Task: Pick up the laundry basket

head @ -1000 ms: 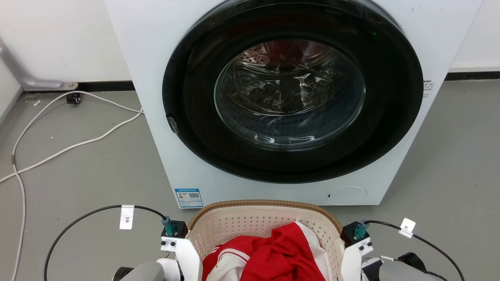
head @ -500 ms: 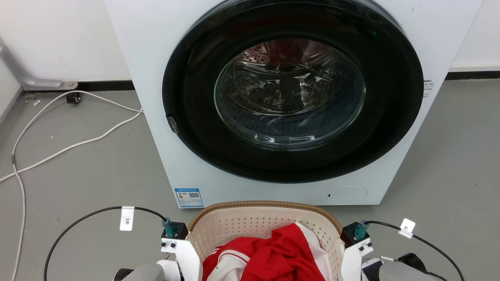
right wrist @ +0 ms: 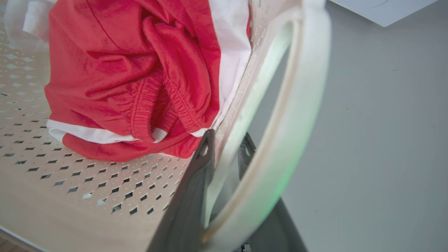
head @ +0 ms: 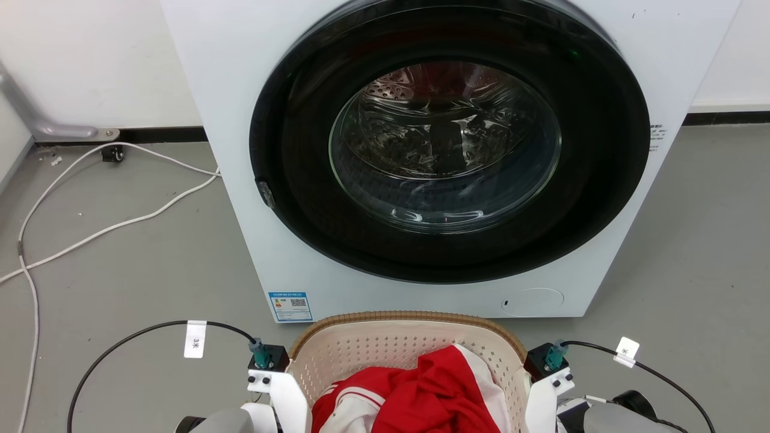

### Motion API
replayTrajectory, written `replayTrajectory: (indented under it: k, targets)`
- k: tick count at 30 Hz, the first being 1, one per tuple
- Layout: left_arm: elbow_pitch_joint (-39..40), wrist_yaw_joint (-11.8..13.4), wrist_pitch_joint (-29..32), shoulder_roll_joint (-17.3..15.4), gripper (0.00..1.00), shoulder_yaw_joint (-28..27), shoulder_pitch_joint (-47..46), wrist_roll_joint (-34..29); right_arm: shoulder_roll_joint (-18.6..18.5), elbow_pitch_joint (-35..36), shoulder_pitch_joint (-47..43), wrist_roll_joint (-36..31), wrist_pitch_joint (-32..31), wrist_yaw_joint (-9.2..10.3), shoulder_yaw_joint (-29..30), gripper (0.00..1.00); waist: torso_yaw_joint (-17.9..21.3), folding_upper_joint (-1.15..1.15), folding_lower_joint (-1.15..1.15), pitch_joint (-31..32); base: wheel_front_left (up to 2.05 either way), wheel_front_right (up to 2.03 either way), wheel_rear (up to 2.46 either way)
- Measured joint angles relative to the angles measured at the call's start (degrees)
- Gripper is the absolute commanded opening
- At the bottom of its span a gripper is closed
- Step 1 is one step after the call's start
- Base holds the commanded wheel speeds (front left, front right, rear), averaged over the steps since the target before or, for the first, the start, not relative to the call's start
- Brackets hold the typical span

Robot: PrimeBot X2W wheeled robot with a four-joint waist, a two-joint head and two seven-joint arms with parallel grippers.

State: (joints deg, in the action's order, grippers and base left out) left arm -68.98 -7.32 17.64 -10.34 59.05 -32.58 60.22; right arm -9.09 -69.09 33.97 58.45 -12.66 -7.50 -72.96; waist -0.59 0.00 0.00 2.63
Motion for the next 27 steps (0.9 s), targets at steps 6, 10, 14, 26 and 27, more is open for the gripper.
replayTrajectory:
  k: [6,10,14,26,27]
  targets:
    - [-0.1,0.0,-0.2,0.0,0.0,0.8,-0.1,0.6,0.0,0.0,0.0,0.0,0.0,0.0,-0.1,0.0,-0.1,0.0,0.0,0.0,0.0,0.0,0.0]
    - [-0.2,0.0,-0.2,0.0,0.0,1.2,-0.1,1.1,0.0,0.0,0.0,0.0,0.0,0.0,-0.1,0.0,-0.1,0.0,0.0,0.0,0.0,0.0,0.0]
    - [-0.3,0.0,-0.3,0.0,0.0,1.7,-0.1,1.6,0.0,0.0,0.0,0.0,0.0,0.0,-0.1,0.0,-0.1,0.0,0.0,0.0,0.0,0.0,0.0]
    - [-0.5,0.0,-0.7,-0.1,0.0,3.1,-0.3,3.0,0.0,0.0,0.0,0.1,-0.1,0.0,-0.2,0.0,0.0,0.0,0.0,-0.1,0.0,0.0,0.0]
    - [-0.5,0.0,-0.7,-0.1,0.0,3.2,-0.3,3.1,0.0,0.0,0.0,0.1,-0.1,0.0,-0.2,0.0,0.0,0.0,0.0,-0.1,0.0,0.0,0.0]
